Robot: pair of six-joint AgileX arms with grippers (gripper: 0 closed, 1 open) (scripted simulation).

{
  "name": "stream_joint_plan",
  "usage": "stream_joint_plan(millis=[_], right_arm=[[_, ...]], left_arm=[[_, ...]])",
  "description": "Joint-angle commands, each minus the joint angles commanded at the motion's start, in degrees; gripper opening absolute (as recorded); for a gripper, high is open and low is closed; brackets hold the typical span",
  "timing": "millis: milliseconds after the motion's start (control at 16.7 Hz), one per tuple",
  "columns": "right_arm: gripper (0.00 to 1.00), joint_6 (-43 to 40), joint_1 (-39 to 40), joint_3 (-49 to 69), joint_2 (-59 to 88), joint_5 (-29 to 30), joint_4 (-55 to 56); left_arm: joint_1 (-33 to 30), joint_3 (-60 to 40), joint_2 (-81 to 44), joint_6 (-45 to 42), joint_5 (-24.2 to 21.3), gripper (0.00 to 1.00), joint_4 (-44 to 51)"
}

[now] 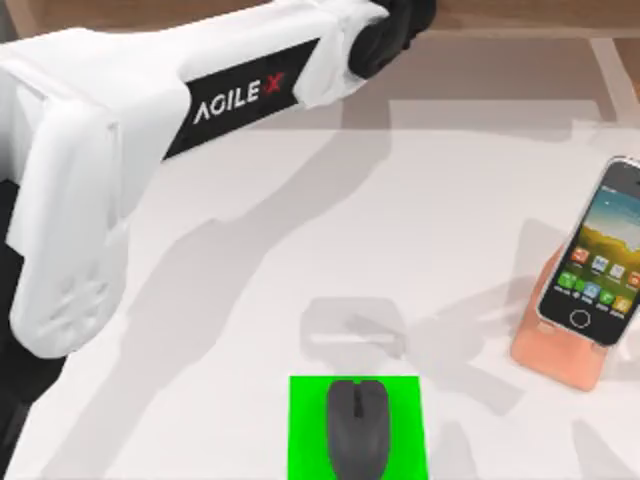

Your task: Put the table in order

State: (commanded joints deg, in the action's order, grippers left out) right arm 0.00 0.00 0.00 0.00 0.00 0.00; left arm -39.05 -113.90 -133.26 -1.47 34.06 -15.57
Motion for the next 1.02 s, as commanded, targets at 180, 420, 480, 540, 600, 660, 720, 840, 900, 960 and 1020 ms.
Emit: stream_joint_plan(millis=[180,420,480,540,600,660,720,840,900,960,1020], right_arm=[[1.00,0.00,0.00,0.00,0.00,0.00,0.00],[1.00,0.00,0.00,0.00,0.00,0.00,0.00],[1.00,0.00,0.00,0.00,0.00,0.00,0.00],[1.00,0.00,0.00,0.00,0.00,0.00,0.00],[1.00,0.00,0.00,0.00,0.00,0.00,0.00],[1.00,0.00,0.00,0.00,0.00,0.00,0.00],[1.00,0.00,0.00,0.00,0.00,0.00,0.00],[1.00,0.00,0.00,0.00,0.00,0.00,0.00],[1.00,0.00,0.00,0.00,0.00,0.00,0.00],[1.00,0.00,0.00,0.00,0.00,0.00,0.00],[1.00,0.00,0.00,0.00,0.00,0.00,0.00]], left_arm=[[2.54,2.91,1.49,4.54,-0.96,0.00,0.64],[2.83,3.44,1.55,5.11,-1.22,0.00,0.78],[2.83,3.44,1.55,5.11,-1.22,0.00,0.78],[2.83,3.44,1.55,5.11,-1.22,0.08,0.78],[2.83,3.44,1.55,5.11,-1.22,0.15,0.78],[2.83,3.44,1.55,5.11,-1.22,0.23,0.78],[2.83,3.44,1.55,5.11,-1.22,0.30,0.78],[2.83,3.44,1.55,5.11,-1.22,0.45,0.78],[2.83,3.44,1.55,5.11,-1.22,0.53,0.78],[2.83,3.44,1.55,5.11,-1.22,0.60,0.78],[2.83,3.44,1.55,5.11,-1.22,0.68,0.78]])
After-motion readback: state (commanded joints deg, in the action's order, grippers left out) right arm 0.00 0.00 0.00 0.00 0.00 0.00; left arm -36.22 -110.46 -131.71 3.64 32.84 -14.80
